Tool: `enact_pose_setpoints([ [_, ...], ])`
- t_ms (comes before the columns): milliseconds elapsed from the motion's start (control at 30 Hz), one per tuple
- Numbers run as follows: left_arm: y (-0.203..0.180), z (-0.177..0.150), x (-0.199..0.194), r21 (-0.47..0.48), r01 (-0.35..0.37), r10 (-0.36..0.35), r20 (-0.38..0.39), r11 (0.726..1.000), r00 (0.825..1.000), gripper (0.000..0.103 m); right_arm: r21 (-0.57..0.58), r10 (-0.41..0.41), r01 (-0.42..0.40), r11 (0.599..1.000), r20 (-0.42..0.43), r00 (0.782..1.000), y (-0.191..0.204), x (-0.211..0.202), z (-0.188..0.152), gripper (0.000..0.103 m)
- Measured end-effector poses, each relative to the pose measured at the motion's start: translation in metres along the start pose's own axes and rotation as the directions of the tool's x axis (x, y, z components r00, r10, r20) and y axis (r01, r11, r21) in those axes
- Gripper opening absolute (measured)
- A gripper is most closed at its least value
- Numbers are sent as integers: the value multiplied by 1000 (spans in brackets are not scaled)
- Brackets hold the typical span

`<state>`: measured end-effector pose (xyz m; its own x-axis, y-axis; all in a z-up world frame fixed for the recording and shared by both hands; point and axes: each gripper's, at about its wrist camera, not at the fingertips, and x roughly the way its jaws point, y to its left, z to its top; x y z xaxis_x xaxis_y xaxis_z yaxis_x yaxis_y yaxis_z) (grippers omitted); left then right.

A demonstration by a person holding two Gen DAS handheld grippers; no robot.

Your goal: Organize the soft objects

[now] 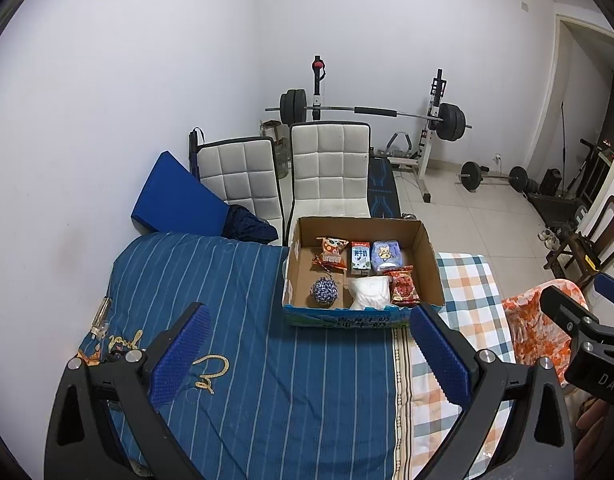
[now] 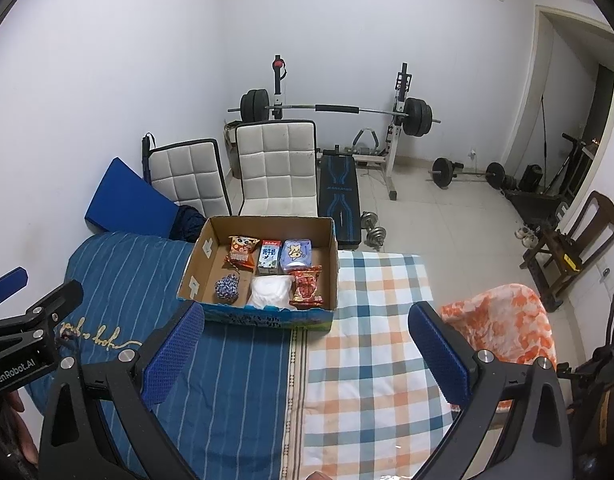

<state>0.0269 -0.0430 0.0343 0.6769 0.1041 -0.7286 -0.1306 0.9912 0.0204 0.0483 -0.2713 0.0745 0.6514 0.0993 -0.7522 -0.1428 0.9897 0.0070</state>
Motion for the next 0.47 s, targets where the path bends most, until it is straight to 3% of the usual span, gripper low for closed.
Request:
enact_pose_setpoints([
  [467,1,1,-2,-4,4,-4,0,1000,1000,102,-5,5,-5,1000,6,1000,2,-5,-1,103],
])
